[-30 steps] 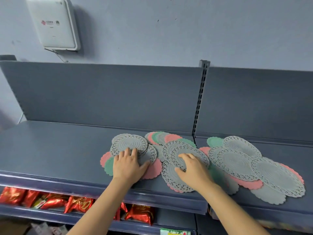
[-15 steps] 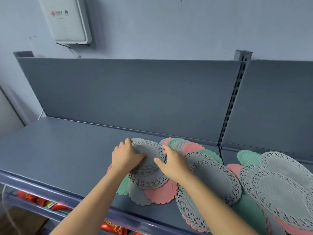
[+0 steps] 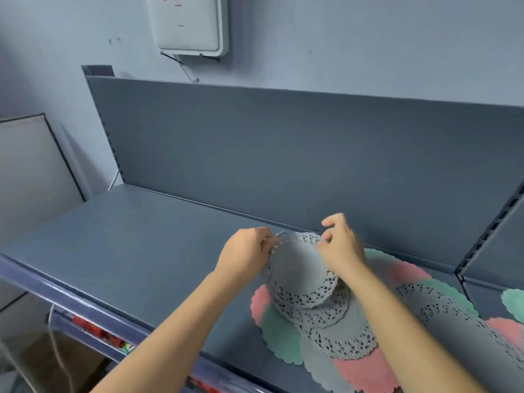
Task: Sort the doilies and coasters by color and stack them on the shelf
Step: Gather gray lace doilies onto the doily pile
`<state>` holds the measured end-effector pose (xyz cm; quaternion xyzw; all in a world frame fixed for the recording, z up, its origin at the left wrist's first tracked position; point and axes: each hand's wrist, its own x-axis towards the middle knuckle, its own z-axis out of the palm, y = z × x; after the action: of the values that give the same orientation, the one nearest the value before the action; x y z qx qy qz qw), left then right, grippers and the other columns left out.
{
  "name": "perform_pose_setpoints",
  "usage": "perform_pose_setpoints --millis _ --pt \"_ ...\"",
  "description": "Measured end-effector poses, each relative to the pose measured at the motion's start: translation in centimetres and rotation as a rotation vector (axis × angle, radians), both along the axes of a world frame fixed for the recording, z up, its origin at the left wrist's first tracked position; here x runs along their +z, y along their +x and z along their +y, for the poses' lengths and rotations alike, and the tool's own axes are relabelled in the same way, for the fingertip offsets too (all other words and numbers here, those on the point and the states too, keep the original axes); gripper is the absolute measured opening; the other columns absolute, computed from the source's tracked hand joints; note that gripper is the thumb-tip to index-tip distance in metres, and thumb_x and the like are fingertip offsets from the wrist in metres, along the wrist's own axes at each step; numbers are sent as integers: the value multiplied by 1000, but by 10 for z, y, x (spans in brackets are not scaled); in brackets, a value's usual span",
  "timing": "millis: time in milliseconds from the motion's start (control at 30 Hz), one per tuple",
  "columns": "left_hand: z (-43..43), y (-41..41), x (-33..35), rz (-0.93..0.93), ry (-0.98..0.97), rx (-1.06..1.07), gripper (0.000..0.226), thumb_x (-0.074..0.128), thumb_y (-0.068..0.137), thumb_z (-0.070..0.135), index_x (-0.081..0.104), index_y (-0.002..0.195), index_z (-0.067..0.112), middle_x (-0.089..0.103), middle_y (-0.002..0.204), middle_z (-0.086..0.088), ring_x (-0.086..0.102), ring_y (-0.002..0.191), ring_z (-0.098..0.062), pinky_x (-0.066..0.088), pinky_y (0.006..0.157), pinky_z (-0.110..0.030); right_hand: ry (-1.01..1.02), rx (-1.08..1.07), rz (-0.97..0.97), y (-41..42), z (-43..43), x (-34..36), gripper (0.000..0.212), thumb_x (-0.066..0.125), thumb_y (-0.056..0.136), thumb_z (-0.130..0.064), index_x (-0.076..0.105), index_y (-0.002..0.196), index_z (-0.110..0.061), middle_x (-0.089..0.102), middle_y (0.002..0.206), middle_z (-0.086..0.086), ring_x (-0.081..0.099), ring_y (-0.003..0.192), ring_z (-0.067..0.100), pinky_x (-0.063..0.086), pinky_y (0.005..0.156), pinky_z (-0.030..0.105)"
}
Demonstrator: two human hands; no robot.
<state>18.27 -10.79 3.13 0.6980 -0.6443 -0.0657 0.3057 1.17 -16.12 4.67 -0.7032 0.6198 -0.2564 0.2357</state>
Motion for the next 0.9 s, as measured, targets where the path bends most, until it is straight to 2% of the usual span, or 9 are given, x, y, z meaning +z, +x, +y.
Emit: perform_pose_setpoints --millis 67,133,200,267,433,533,667,767,900 --pt "-2 35 4 3 -65 23 23 47 96 22 61 83 8 62 67 1 54 66 -22 44 61 -34 -53 -3 -154 33 -2 14 30 50 86 1 50 111 -16 52 87 -5 51 76 18 40 60 26" --pt "-8 80 9 111 -85 41 20 46 97 23 56 83 12 58 63 5 50 60 -12 37 55 -28 -92 -4 -293 74 -3 21 28 57 85 1 53 106 -18 54 88 -3 49 67 11 37 47 16" --pt "-13 134 14 215 -80 32 19 47 97 24 57 84 13 62 68 3 54 60 -8 41 54 -23 -93 -23 -418 120 -5 23 27 63 83 -1 56 103 -18 56 86 -5 50 65 7 36 47 17" --pt "-17 192 16 270 -39 9 19 50 95 24 60 85 12 67 72 -1 60 56 -15 48 54 -26 -43 -47 -525 171 -5 19 28 67 81 1 58 102 -15 56 81 -5 52 66 7 37 51 20" --pt "-11 321 9 338 123 -45 12 59 91 22 62 86 11 62 63 2 48 37 -7 40 44 -19 141 -93 -602 287 9 7 26 70 79 1 60 99 -11 58 80 -2 52 63 9 34 48 19" --pt "-3 372 3 402 238 -103 16 69 85 21 62 97 12 66 86 -4 54 54 -6 44 50 -20 234 -95 -591 334 20 3 25 74 76 -3 61 97 -11 60 82 -1 52 64 10 33 48 19" --pt "11 412 -1 329 342 -130 45 74 80 29 55 119 18 58 110 2 56 94 -17 44 78 -26 337 -73 -565 372 34 0 28 75 76 -4 62 101 -9 59 87 0 56 73 14 44 57 24" --pt "20 429 -4 217 376 -185 53 74 79 32 51 126 19 54 117 2 51 91 -15 36 78 -22 346 -47 -524 388 44 -7 25 73 78 -3 64 100 -8 60 88 2 59 75 12 50 65 28" --pt "29 443 -8 103 381 -260 66 78 76 34 45 132 20 52 124 2 49 92 -15 36 80 -22 270 -35 -430 397 53 -17 24 75 78 -8 66 99 -12 64 95 1 61 86 13 48 71 21"
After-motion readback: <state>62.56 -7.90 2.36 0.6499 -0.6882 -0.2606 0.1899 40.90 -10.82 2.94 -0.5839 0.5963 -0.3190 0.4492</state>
